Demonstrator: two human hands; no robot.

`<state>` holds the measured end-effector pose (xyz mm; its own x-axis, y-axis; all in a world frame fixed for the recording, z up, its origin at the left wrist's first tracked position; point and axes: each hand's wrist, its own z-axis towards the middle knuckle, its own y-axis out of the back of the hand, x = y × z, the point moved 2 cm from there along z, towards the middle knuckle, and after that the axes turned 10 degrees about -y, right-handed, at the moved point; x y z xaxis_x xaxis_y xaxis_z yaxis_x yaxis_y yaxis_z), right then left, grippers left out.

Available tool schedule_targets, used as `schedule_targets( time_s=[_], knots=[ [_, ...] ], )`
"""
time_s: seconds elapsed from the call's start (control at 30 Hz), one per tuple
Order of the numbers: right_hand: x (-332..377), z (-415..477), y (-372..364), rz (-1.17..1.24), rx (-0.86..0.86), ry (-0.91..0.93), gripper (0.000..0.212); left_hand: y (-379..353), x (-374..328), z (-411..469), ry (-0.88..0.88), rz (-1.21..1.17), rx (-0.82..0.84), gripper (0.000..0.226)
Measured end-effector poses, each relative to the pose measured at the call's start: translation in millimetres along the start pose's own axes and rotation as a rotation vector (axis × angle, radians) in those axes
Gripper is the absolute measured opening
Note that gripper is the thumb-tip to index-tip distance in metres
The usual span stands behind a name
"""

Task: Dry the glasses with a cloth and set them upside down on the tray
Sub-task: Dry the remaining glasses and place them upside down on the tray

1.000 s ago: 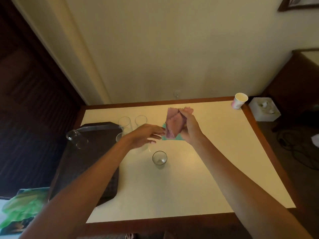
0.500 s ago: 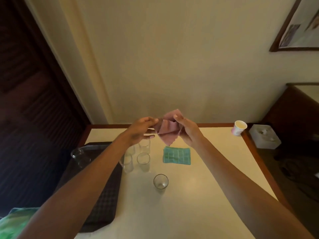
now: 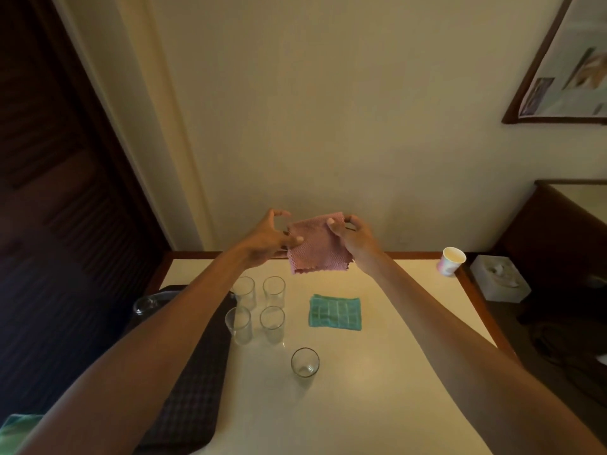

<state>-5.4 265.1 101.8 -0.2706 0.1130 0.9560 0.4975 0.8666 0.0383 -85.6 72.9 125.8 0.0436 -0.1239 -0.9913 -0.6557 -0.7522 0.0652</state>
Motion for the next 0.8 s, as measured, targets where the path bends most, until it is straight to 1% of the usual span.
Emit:
schedule_targets(
  time_s=[0.03, 0.1, 0.17, 0.2, 0.27, 0.3, 0.37, 0.4, 0.47, 0.53, 0.6, 0.67, 0.8],
  knots=[
    [1, 1, 1, -0.014, -0.015, -0.001, 0.013, 2, -1, -1, -0.016, -0.012, -0.026, 0.065],
    [4, 1, 3, -0.035, -0.071, -0.032, 0.019, 2, -5, -2, -0.055, -0.015, -0.099, 0.061],
    [8, 2, 5, -0.018, -0.096, -0.071, 0.039, 2, -7, 0, -0.086, 0.004, -0.157, 0.046],
    [10, 0, 5, 0.005, -0.070, -0.084, 0.050, 2, -9, 1, -0.096, 0.002, -0.163, 0.037],
    [13, -2, 6, 0.026, 0.052, -0.072, 0.064, 2, -14, 1, -0.108, -0.009, -0.142, 0.026],
    [16, -5, 6, -0.003, 0.123, -0.048, 0.068, 3, -17, 0, -0.116, 0.006, -0.117, 0.026],
    [26, -9, 8, -0.145, 0.226, 0.028, 0.076, 6, -26, -2, -0.129, 0.082, -0.026, 0.037],
    [30, -10, 8, -0.228, 0.250, 0.076, 0.076, 6, -30, -4, -0.127, 0.137, 0.032, 0.045],
    [40, -13, 7, -0.362, 0.259, 0.166, 0.067, 7, -34, -3, -0.114, 0.267, 0.114, 0.059],
    [45, -15, 8, -0.491, 0.226, 0.227, 0.059, 7, -34, 0, -0.137, 0.430, 0.137, 0.063],
    [44, -13, 8, -0.668, 0.198, 0.289, 0.054, 7, -32, 1, -0.187, 0.592, 0.129, 0.056],
    [39, -12, 6, -0.835, 0.186, 0.328, 0.044, 7, -29, 3, -0.216, 0.721, 0.125, 0.049],
    [34, -15, 1, -1.019, 0.145, 0.387, 0.014, 5, -27, 3, -0.193, 0.875, 0.130, 0.037]
  ],
)
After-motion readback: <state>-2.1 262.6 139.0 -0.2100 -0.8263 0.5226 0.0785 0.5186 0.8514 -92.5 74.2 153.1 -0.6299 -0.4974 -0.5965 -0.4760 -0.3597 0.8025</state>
